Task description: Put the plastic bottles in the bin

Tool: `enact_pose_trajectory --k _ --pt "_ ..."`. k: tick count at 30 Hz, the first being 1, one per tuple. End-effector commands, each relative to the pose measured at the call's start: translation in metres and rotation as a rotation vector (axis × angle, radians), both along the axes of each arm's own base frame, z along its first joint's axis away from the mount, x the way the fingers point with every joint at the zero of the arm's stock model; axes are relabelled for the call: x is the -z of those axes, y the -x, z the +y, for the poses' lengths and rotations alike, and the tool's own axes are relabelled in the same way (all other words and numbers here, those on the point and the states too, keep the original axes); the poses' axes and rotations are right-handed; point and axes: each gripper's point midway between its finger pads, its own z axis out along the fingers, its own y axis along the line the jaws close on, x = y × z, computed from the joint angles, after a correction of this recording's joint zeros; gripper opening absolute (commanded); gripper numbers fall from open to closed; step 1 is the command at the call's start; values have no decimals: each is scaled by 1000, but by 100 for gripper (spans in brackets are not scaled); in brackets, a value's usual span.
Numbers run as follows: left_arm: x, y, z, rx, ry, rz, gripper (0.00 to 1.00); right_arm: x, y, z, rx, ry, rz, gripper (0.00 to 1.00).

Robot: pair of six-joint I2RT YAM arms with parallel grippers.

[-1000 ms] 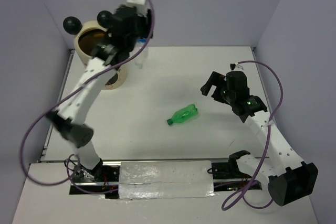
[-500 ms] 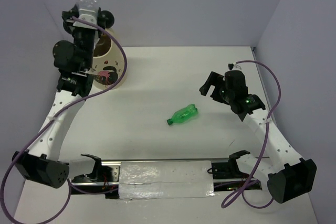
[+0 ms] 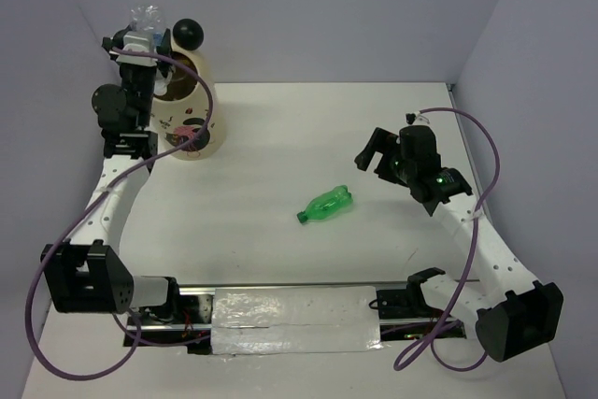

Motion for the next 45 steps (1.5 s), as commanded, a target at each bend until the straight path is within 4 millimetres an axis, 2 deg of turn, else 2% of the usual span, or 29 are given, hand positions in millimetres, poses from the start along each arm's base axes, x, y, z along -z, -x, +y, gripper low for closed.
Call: enact_pose_trajectory --k 1,5,9,14,17,18,19,20,21,24,26,27,28,31,33,34,35,36,37,38,39,40,42,43,45 --pt "-24 5 -7 113 -3 -127 49 -6 -7 4 -10 2 -32 100" --pt "-10 -5 -4 128 -21 -124 49 -7 -8 3 -9 13 -30 100" --pt "12 -23 0 124 -28 -98 52 -8 -8 2 -6 16 -33 100" --pt "27 -36 -3 151 -28 -82 55 -6 -5 -1 -5 30 -24 100" --pt "35 -35 -7 192 29 -68 67 -7 -5 -4 1 45 -29 100" --pt "38 -36 -8 199 33 -59 75 -7 -5 -4 -2 47 -28 100" --pt "42 -36 -6 189 47 -50 79 -7 -5 -3 -7 46 -28 100" --pt "39 -33 -4 182 57 -60 83 -8 -5 -3 -12 46 -31 100" --pt "37 -30 -2 175 72 -68 98 -8 -5 -2 -13 44 -31 100" --pt "33 -27 2 145 72 -59 99 -7 -4 -1 -15 38 -31 100" --pt "18 -23 4 130 57 -62 99 -7 -4 1 -20 29 -30 100" --pt "18 -25 5 126 64 -36 99 -6 -3 1 -20 25 -27 100" --pt "1 -18 5 124 80 -60 99 -6 -3 3 -23 15 -26 100" --pt "-20 -15 3 125 112 7 99 -8 -3 4 -23 2 -32 100" --pt "-31 -13 -5 114 143 73 99 -10 -2 5 -25 -1 -36 100" --pt "-35 -10 -23 134 150 170 99 -10 -2 3 -22 1 -38 100" --pt "-29 -13 -29 125 158 234 99 -10 -2 2 -17 7 -38 100" --pt "-53 -6 -25 64 196 226 99 -11 -1 2 -17 10 -40 100" --pt "-10 -15 -47 51 179 422 99 -10 -2 1 -22 18 -41 100" --pt "-1 -14 -54 18 151 486 99 -12 -2 2 -28 18 -43 100" --pt "-1 -11 -62 -2 147 521 99 -12 -1 0 -23 29 -39 100" --pt "17 -6 -82 -16 128 589 99 -11 -1 -1 -17 38 -36 100" --pt "73 -1 -107 -8 91 756 99 -14 -2 -12 25 71 -43 100" --pt "93 8 -127 19 127 815 99 -19 -1 -15 33 77 -61 100" --pt "130 17 -153 93 128 938 99 -27 -1 -23 66 99 -90 100"
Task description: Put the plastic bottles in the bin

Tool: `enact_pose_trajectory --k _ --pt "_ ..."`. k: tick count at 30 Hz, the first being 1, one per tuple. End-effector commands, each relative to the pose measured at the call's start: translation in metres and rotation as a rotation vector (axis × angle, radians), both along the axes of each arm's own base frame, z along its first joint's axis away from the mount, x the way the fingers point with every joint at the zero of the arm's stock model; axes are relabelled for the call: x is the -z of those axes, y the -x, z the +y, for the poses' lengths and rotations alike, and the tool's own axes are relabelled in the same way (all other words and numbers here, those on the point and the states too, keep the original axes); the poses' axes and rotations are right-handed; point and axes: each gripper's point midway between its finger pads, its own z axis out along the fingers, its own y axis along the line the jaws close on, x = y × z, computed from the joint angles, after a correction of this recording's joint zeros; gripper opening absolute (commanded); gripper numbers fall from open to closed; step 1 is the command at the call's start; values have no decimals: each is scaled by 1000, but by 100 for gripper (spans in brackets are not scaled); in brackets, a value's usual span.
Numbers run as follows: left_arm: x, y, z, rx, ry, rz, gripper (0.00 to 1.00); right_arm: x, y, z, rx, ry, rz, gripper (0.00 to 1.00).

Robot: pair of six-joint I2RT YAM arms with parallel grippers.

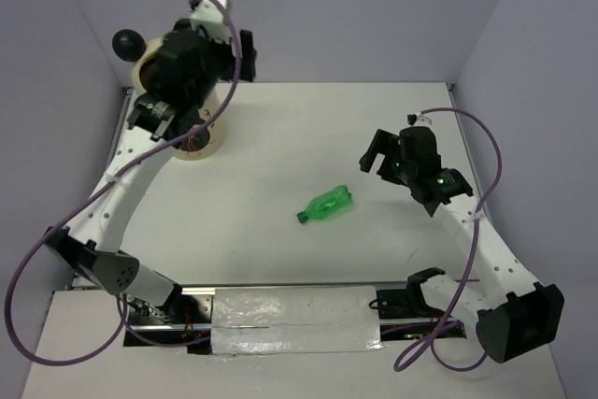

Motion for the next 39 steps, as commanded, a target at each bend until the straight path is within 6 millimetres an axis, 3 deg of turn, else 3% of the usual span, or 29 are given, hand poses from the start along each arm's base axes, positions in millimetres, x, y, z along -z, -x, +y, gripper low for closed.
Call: enact_pose_trajectory --k 1,4,8,10,16,23,29,39 --pt "153 11 -37 56 -76 490 99 -36 -1 -15 52 44 -112 100" --pt "206 41 -92 276 -105 642 99 -55 5 -25 87 49 -176 100" --pt "231 70 -144 456 -134 688 99 -72 13 -38 144 53 -241 100" --pt "254 84 -169 550 -166 748 99 -82 19 -48 180 55 -286 100" --pt "287 116 -219 694 -254 807 99 -110 32 -63 239 58 -372 100" --pt "338 125 -239 703 -409 865 99 -141 37 -65 234 49 -425 100" --pt "375 128 -239 699 -569 891 99 -131 33 -59 215 42 -397 100" --pt "423 122 -246 666 -605 938 99 -128 32 -54 200 25 -386 100"
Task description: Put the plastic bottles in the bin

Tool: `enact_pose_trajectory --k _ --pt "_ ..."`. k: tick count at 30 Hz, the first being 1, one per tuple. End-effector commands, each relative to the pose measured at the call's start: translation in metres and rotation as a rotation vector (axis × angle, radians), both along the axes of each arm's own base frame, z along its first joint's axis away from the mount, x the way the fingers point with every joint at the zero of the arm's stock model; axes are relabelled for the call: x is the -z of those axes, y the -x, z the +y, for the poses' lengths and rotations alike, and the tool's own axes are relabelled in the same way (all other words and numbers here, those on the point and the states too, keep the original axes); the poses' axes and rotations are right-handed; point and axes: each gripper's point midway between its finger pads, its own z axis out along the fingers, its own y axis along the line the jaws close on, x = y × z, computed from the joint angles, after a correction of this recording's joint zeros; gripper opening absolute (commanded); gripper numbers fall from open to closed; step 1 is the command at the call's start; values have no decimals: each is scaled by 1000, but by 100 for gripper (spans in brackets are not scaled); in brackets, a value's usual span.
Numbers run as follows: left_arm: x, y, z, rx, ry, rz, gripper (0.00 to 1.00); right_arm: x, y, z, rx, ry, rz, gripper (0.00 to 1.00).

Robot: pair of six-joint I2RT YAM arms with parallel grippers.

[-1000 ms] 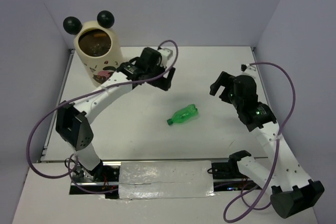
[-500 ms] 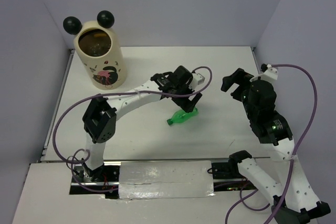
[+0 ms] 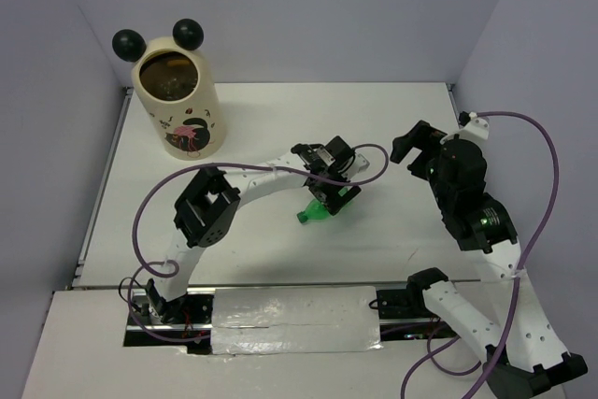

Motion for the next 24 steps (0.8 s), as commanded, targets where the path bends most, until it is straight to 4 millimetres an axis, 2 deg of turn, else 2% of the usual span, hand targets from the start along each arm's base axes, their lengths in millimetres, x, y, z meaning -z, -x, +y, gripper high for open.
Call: enact_pose_trajectory --k 1,4,5,7,8,10,14,16,20,21,23,24 --pt "2 -10 -10 1 17 -39 99 -10 1 2 -6 -13 -25 100" --pt "9 -10 -9 -7 9 -33 95 -10 1 2 -9 -15 -25 100" --pt "10 -10 -9 -6 10 -32 86 -10 1 3 -10 -16 -26 100" --pt "6 -10 -10 -8 16 -36 76 -12 1 3 -10 -17 -29 100" --pt "7 -10 -8 -11 15 -35 67 -11 1 2 -9 -15 -27 100" --pt "2 -9 -8 -11 24 -41 56 -10 1 2 -6 -15 -26 100" --pt "-10 -15 -2 -28 13 -75 52 -14 2 1 -1 -26 -39 100" --pt "-26 -21 5 -48 18 -93 51 -18 4 -1 5 -26 -48 100" --pt "-90 -50 29 -131 120 -161 51 -30 8 -5 21 -24 -73 100" --pt "-119 -67 47 -199 187 -186 51 -36 11 -7 25 -32 -91 100" --pt "-152 -77 58 -232 297 -182 51 -44 14 -8 28 -48 -118 100" --pt "-182 -88 77 -286 353 -230 52 -50 15 -7 26 -58 -136 100"
